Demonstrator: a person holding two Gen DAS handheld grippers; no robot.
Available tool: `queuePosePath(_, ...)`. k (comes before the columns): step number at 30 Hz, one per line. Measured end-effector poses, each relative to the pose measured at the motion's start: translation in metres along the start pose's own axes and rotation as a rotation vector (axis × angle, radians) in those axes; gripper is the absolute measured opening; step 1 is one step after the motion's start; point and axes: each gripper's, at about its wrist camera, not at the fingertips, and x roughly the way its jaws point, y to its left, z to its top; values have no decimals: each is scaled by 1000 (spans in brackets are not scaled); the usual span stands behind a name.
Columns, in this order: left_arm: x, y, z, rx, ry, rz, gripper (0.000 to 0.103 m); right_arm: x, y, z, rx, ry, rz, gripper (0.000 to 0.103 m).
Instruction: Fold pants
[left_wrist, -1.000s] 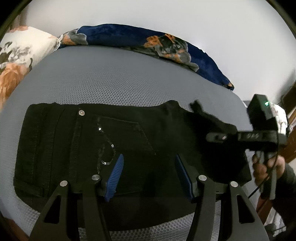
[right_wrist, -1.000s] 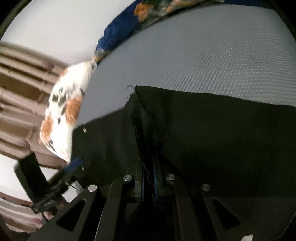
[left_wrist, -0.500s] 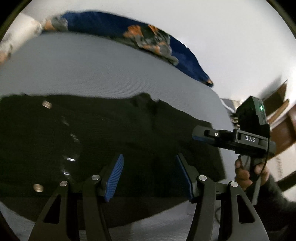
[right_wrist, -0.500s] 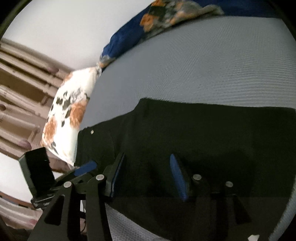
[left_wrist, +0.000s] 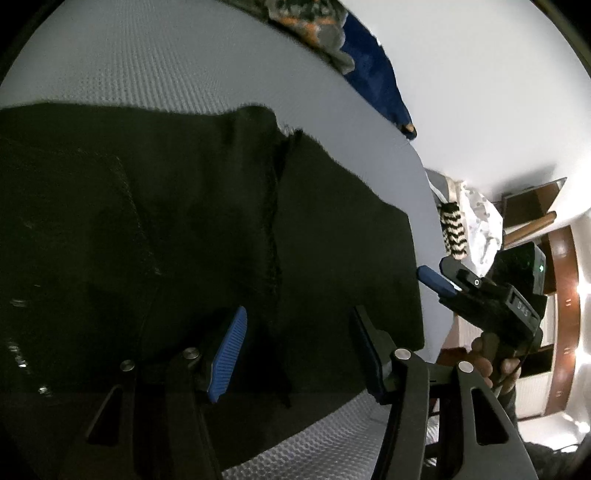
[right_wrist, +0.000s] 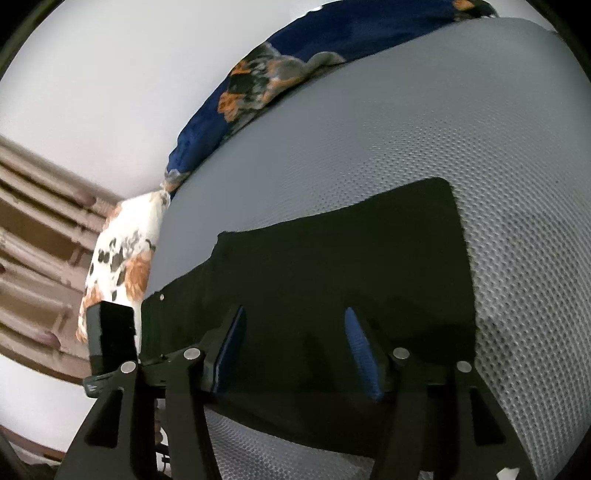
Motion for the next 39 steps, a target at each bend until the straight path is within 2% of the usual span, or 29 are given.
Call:
queuePosePath(5, 13, -10, -2, 33, 15, 7, 56, -4, -8, -3, 20, -7, 2, 54)
queuePosePath(8, 19, -14, -4, 14, 36, -26, 56, -5, -14, -5, 30, -4, 2, 55)
queuePosePath(10, 22, -17, -6, 19, 27, -20, 55, -5, -17, -8, 36, 2, -2, 55)
queuePosePath(12, 24, -18, -7, 11, 30, -22, 44, -4, -21, -11, 43, 9, -6, 56)
queuePosePath(14, 31, -15, -8, -19, 68, -46, 19, -3, -22, -14, 46, 14, -12, 56)
queuePosePath(17, 41, -17, -10, -15, 75, -19, 9, -1, -21, -17, 40, 19, -27, 56)
queuePosePath(25, 13, -48, -21, 111, -3, 18, 7, -5, -7, -22, -49, 4, -137, 56)
queuePosePath(27, 13, -51, -23, 126, 0, 30, 7, -5, -3, -24, -91, 7, -177, 56)
queuePosePath(32, 36, -34, -27, 110, 63, 120, 7, 8, -6, -31, -153, 35, -278, 55)
queuePosePath(37, 36, -43, -28, 181, 52, 178, 11, 18, -3, -34, -224, 53, -351, 54)
queuePosePath(39, 33, -45, -27, 191, 42, 211, 16, 19, 1, -31, -239, 53, -369, 54)
